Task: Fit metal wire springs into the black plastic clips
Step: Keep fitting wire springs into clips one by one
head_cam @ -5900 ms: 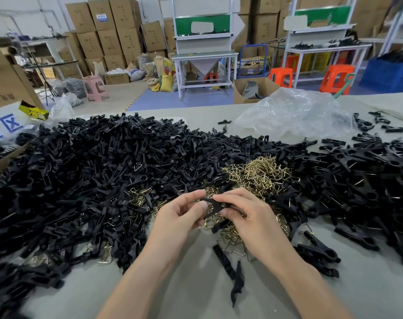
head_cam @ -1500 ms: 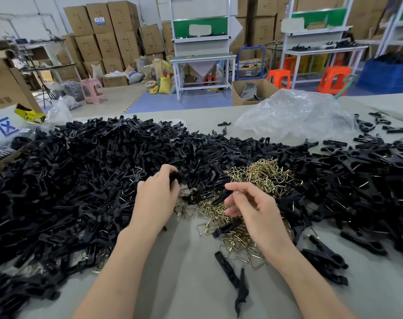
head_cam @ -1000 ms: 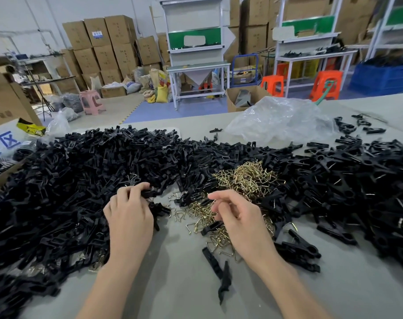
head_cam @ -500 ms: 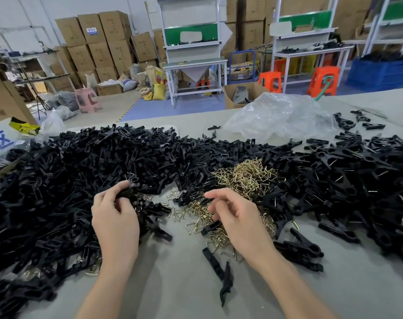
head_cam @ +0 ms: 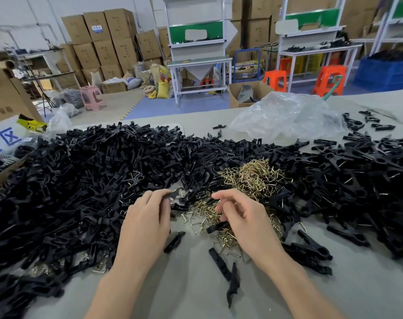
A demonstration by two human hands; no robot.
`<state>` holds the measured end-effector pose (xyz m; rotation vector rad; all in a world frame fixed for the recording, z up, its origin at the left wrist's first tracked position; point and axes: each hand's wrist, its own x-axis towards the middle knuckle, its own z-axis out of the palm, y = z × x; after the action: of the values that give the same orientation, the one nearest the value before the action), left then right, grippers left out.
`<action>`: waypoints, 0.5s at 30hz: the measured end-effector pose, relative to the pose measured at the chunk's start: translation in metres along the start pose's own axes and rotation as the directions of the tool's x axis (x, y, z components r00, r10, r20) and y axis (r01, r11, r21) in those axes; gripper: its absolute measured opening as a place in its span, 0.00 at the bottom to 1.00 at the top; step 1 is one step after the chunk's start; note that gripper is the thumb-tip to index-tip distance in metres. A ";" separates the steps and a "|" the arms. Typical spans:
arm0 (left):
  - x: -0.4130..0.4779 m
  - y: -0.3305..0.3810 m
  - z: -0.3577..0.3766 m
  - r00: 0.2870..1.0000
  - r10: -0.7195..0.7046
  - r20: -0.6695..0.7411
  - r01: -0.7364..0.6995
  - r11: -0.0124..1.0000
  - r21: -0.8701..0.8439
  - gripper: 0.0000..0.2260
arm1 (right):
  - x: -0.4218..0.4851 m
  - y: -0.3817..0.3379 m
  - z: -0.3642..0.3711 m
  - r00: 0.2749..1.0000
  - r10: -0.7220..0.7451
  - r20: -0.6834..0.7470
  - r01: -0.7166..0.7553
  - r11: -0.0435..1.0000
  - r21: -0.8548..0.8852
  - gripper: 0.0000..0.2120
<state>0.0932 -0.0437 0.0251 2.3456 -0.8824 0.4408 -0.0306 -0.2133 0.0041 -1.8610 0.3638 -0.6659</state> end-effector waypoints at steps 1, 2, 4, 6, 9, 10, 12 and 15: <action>-0.003 0.003 -0.003 1.000 -0.006 0.003 0.006 0.999 -0.032 0.10 | 0.000 0.000 0.000 1.000 -0.005 -0.003 0.005 1.000 -0.004 0.16; -0.009 0.005 -0.005 1.000 0.014 0.018 -0.014 1.000 -0.020 0.09 | 0.000 0.000 0.000 1.000 -0.008 -0.004 0.008 1.000 -0.006 0.16; -0.023 0.011 -0.002 0.994 0.064 0.091 -0.071 0.995 0.070 0.10 | 0.001 0.001 0.001 1.000 -0.008 -0.003 0.008 1.000 -0.010 0.16; -0.037 0.015 0.009 0.981 0.075 0.181 -0.109 0.976 0.187 0.13 | 0.001 0.000 0.002 1.000 -0.012 -0.007 0.012 1.000 -0.017 0.17; -0.034 0.019 0.021 0.982 0.008 0.190 -0.040 0.986 0.165 0.12 | -0.001 -0.001 0.004 1.000 -0.029 -0.006 0.029 0.999 -0.028 0.16; -0.029 0.021 0.022 0.984 -0.045 0.175 0.042 0.999 0.018 0.11 | -0.001 -0.002 0.005 0.999 -0.034 -0.005 0.034 0.999 -0.018 0.16; -0.020 0.023 0.023 0.972 -0.176 0.154 0.222 0.898 -0.379 0.08 | -0.002 -0.004 0.007 0.999 -0.036 0.017 0.036 0.999 0.026 0.13; -0.012 0.034 0.021 0.914 -0.339 0.221 0.388 0.579 -0.717 0.13 | -0.005 -0.009 0.021 0.990 -0.012 0.143 0.000 0.996 0.084 0.13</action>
<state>0.0636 -0.0713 0.0169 1.6713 -0.4340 -0.1721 -0.0226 -0.1917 0.0059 -1.8183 0.2330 -0.5398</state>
